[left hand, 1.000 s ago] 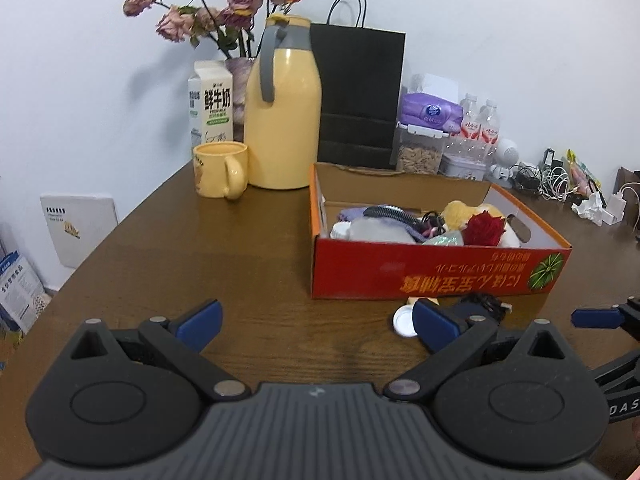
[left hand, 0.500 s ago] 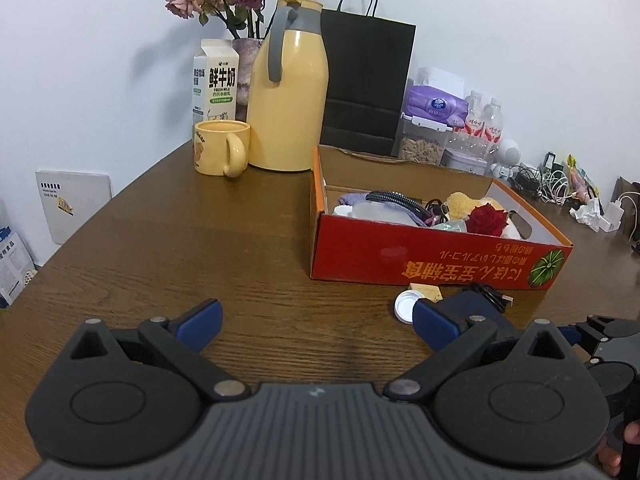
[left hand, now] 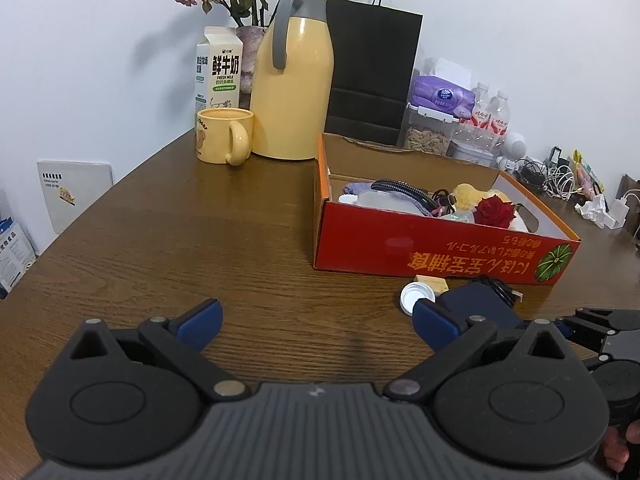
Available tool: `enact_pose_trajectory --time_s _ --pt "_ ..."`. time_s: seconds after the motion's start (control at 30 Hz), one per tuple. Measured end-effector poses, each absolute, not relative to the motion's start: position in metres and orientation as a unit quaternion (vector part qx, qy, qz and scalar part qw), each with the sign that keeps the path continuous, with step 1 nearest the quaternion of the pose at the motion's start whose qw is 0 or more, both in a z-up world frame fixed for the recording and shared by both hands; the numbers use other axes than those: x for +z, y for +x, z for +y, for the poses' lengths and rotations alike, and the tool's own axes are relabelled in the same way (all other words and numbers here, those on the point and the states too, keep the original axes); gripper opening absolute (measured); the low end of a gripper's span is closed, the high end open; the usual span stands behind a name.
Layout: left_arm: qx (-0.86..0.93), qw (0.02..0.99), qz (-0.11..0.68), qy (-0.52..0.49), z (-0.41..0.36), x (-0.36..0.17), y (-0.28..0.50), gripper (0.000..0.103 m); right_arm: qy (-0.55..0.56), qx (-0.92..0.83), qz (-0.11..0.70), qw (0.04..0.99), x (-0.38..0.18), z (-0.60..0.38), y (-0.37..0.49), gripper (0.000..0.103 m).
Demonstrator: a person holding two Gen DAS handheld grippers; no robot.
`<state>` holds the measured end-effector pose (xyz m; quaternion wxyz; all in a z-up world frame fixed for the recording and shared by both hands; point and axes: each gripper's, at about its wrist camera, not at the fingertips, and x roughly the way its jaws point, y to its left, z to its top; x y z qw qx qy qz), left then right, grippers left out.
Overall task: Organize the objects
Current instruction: 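Grasp the navy umbrella with the right tool while the left tool grasps the white lid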
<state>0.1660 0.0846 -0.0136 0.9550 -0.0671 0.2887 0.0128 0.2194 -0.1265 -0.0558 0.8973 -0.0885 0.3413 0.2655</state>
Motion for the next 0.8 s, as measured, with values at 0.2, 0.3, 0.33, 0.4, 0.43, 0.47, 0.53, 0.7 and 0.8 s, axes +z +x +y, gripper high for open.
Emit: enact_pose_trajectory --time_s 0.2,0.3,0.33,0.4,0.43,0.47,0.53,0.7,0.8 --pt "0.014 0.955 0.289 -0.061 0.08 -0.013 0.169 0.103 -0.073 0.273 0.327 0.902 -0.052 -0.133 0.217 0.061" --pt "0.014 0.955 0.292 -0.056 0.075 -0.013 0.173 0.103 -0.07 0.279 0.317 0.904 -0.049 -0.135 0.213 0.06" --pt "0.014 0.954 0.293 -0.055 0.074 -0.013 0.174 0.103 -0.068 0.28 0.312 0.905 -0.047 -0.137 0.212 0.06" --pt "0.014 0.954 0.295 -0.053 0.07 -0.012 0.177 0.103 -0.065 0.281 0.301 0.909 -0.042 -0.141 0.209 0.06" --pt "0.014 0.954 0.295 -0.052 0.068 -0.012 0.178 0.103 -0.062 0.28 0.295 0.911 -0.039 -0.143 0.208 0.06" --pt "0.013 0.954 0.296 -0.051 0.066 -0.012 0.179 0.103 -0.058 0.279 0.289 0.914 -0.036 -0.147 0.207 0.06" --pt "0.01 0.954 0.297 -0.049 0.061 -0.013 0.182 0.103 -0.052 0.273 0.279 0.919 -0.031 -0.154 0.207 0.06" --pt "0.001 0.951 0.306 -0.04 0.047 -0.017 0.192 0.103 -0.043 0.251 0.263 0.931 -0.024 -0.178 0.209 0.06" --pt "-0.007 0.95 0.311 -0.034 0.036 -0.021 0.198 0.103 -0.035 0.231 0.26 0.937 -0.026 -0.193 0.215 0.06"
